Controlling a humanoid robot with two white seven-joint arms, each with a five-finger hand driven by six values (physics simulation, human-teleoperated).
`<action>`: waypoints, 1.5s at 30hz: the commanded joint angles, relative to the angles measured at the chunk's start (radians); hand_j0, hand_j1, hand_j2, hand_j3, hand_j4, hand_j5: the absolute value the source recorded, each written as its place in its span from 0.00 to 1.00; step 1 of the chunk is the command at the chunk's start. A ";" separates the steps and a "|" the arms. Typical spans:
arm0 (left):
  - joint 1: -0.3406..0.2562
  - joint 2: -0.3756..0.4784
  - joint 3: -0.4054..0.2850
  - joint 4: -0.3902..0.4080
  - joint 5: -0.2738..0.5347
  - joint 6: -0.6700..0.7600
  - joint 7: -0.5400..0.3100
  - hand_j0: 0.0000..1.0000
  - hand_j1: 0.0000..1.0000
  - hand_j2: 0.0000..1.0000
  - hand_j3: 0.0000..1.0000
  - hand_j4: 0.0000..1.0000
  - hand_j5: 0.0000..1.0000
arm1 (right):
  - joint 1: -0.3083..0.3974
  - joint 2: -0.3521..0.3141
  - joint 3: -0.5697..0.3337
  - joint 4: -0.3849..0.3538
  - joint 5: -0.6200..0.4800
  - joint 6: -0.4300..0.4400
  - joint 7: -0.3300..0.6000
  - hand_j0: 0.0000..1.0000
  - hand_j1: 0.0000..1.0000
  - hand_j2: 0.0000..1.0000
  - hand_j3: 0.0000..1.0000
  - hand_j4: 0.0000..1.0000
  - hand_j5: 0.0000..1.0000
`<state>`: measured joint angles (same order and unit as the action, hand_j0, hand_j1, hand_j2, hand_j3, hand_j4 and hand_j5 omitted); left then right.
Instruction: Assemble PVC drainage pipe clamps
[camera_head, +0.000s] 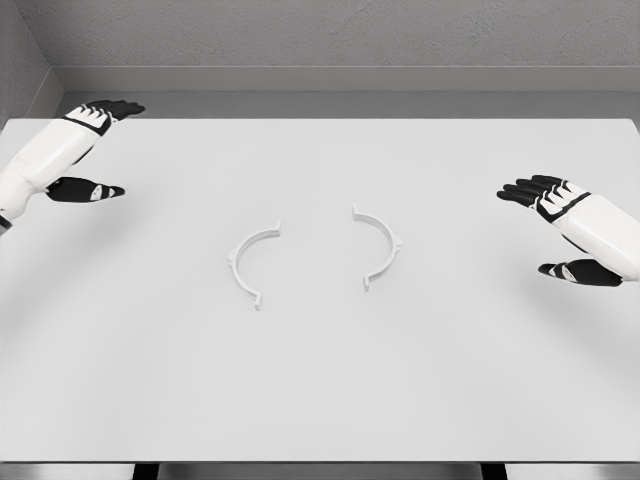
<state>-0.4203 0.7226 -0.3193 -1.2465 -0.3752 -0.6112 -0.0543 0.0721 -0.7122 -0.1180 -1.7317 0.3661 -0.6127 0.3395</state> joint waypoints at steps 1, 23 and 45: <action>0.000 0.005 0.000 -0.001 0.007 0.000 0.001 1.00 1.00 1.00 1.00 1.00 1.00 | 0.000 -0.001 0.000 0.000 -0.007 0.002 0.000 1.00 1.00 1.00 1.00 1.00 1.00; -0.009 0.012 -0.139 -0.054 -0.034 0.000 0.001 1.00 1.00 1.00 1.00 1.00 1.00 | -0.252 0.266 0.172 0.018 0.389 0.002 0.001 1.00 1.00 1.00 1.00 1.00 1.00; 0.055 0.029 -0.185 -0.182 -0.044 0.000 0.001 1.00 1.00 1.00 1.00 1.00 1.00 | -0.408 0.320 0.345 0.222 0.479 0.002 0.000 1.00 1.00 1.00 1.00 1.00 1.00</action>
<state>-0.3651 0.7515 -0.4937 -1.4279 -0.4234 -0.6111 -0.0543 -0.3436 -0.3963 0.2196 -1.5294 0.8470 -0.6124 0.3403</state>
